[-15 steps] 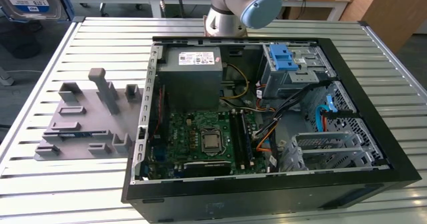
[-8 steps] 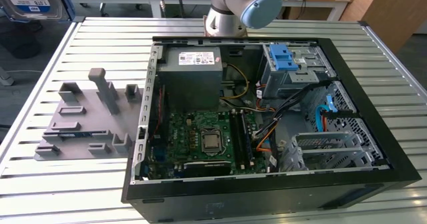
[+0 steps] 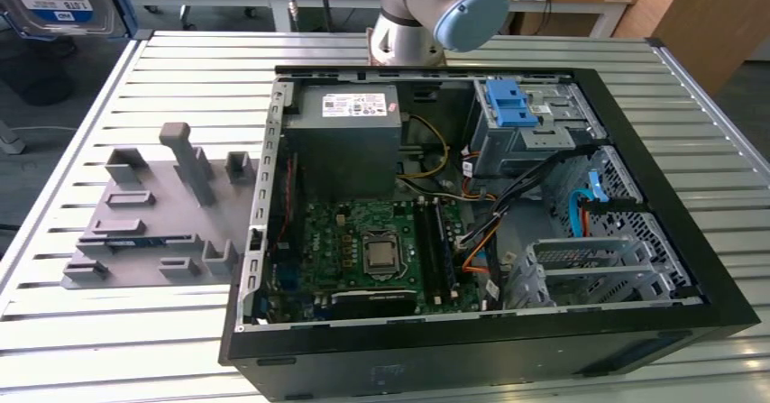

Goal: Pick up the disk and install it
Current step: 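Pick up the disk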

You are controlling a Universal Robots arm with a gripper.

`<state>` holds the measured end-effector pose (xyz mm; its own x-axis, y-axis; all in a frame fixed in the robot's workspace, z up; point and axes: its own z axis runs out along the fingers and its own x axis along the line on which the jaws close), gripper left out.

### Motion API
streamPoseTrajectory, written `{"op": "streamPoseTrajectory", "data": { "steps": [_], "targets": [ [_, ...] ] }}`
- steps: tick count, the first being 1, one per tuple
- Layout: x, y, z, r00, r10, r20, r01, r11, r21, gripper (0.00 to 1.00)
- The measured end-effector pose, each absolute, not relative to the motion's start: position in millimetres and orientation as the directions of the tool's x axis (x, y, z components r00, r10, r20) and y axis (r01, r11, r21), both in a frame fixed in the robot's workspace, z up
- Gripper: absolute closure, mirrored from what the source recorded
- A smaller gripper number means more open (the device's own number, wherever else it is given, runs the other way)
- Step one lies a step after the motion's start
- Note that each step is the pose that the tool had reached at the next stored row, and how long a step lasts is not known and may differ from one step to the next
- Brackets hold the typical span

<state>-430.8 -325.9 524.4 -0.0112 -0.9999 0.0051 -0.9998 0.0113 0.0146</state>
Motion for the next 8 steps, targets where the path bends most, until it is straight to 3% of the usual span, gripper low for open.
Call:
{"op": "streamPoseTrajectory", "data": {
  "steps": [8],
  "targets": [
    [-428.8, -325.9, 524.3, -0.011, -1.0, 0.005, -1.0, 0.011, 0.014, 0.64]
  ]
}}
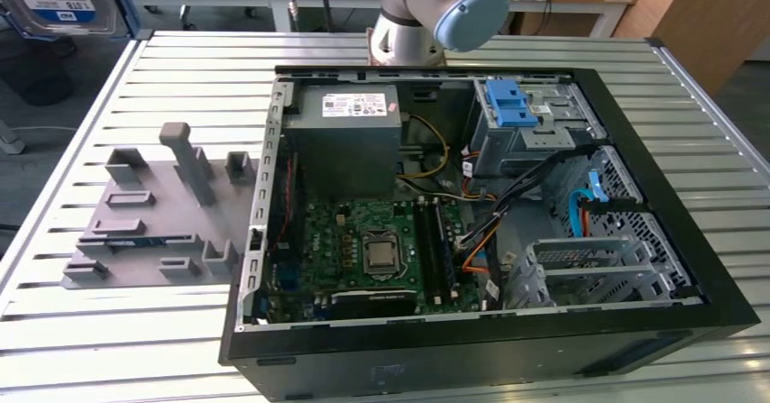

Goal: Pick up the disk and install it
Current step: 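Pick up the disk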

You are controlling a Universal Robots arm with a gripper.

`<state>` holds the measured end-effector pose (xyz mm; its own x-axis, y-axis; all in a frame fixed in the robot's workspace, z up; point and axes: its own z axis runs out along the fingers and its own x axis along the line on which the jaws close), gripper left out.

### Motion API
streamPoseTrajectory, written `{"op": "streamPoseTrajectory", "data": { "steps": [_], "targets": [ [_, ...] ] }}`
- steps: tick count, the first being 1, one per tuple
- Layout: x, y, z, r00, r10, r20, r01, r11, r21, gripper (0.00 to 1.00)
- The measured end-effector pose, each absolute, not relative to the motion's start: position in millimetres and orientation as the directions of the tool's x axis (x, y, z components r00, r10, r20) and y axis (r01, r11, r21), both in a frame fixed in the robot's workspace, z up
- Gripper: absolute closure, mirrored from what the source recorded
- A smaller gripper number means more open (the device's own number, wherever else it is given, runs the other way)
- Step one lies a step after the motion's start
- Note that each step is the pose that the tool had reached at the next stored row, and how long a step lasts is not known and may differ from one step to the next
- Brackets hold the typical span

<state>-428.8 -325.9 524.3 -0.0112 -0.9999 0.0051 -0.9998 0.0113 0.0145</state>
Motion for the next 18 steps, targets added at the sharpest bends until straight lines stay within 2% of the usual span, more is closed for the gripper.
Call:
{"op": "streamPoseTrajectory", "data": {
  "steps": [18],
  "targets": [
    [-421.8, -325.9, 524.3, -0.011, -1.0, 0.005, -1.0, 0.011, 0.014, 0.64]
  ]
}}
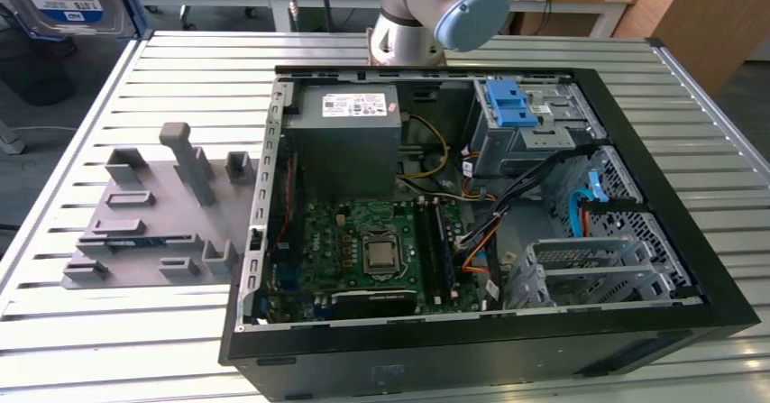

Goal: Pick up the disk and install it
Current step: 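Pick up the disk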

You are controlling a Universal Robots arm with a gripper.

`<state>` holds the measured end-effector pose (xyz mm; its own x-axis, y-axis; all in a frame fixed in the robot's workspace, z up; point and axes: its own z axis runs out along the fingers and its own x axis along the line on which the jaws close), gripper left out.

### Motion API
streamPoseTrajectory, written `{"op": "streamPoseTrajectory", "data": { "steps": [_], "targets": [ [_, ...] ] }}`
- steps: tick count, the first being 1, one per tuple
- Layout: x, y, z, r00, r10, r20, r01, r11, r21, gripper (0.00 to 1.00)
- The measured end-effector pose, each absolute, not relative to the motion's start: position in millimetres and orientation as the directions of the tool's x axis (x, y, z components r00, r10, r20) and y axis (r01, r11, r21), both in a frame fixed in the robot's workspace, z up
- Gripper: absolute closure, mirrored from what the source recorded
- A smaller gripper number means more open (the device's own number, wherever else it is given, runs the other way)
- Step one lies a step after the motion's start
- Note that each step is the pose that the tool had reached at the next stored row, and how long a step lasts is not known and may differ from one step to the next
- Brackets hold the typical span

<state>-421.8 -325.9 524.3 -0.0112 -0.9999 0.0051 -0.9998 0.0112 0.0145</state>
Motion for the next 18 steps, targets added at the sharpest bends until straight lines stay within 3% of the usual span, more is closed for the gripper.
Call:
{"op": "streamPoseTrajectory", "data": {
  "steps": [18],
  "targets": [
    [-417.7, -325.9, 524.3, -0.011, -1.0, 0.005, -1.0, 0.011, 0.015, 0.64]
  ]
}}
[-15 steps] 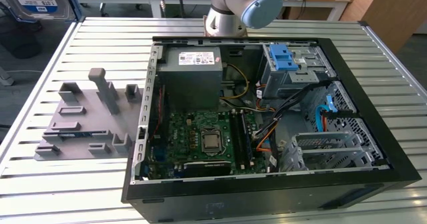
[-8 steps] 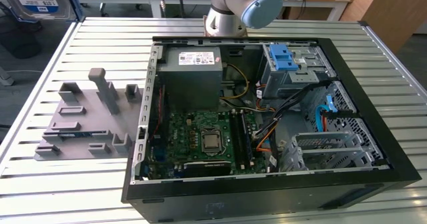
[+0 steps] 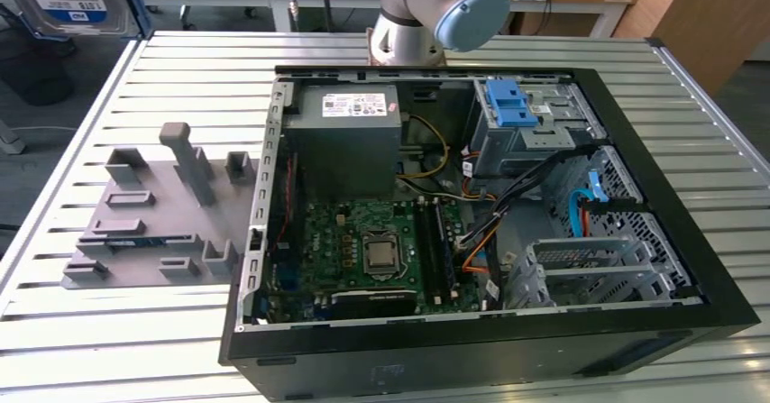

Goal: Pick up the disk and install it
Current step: 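Pick up the disk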

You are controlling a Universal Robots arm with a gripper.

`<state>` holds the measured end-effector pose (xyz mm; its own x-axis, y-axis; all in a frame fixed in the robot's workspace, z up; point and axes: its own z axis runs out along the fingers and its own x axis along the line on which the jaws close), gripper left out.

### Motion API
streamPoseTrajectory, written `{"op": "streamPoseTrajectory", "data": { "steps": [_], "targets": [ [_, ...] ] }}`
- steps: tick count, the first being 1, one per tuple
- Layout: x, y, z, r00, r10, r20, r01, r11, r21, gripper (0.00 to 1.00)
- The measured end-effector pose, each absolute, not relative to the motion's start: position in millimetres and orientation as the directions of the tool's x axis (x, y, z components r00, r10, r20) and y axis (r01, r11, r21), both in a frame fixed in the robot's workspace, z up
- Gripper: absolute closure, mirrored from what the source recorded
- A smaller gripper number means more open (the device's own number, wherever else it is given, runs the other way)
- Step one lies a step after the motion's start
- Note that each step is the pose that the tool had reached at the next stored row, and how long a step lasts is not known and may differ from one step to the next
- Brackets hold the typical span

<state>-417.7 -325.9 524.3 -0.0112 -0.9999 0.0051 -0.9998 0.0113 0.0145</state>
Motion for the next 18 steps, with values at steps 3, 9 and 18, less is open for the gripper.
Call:
{"op": "streamPoseTrajectory", "data": {
  "steps": [3, 9, 18],
  "targets": [
    [-417.0, -325.9, 524.3, -0.011, -1.0, 0.005, -1.0, 0.011, 0.015, 0.64],
    [-414.2, -325.9, 524.3, -0.011, -1.0, 0.005, -1.0, 0.011, 0.014, 0.64],
    [-411.6, -332.3, 524.3, -0.011, -1.0, 0.005, -1.0, 0.011, 0.015, 0.64]
  ]
}}
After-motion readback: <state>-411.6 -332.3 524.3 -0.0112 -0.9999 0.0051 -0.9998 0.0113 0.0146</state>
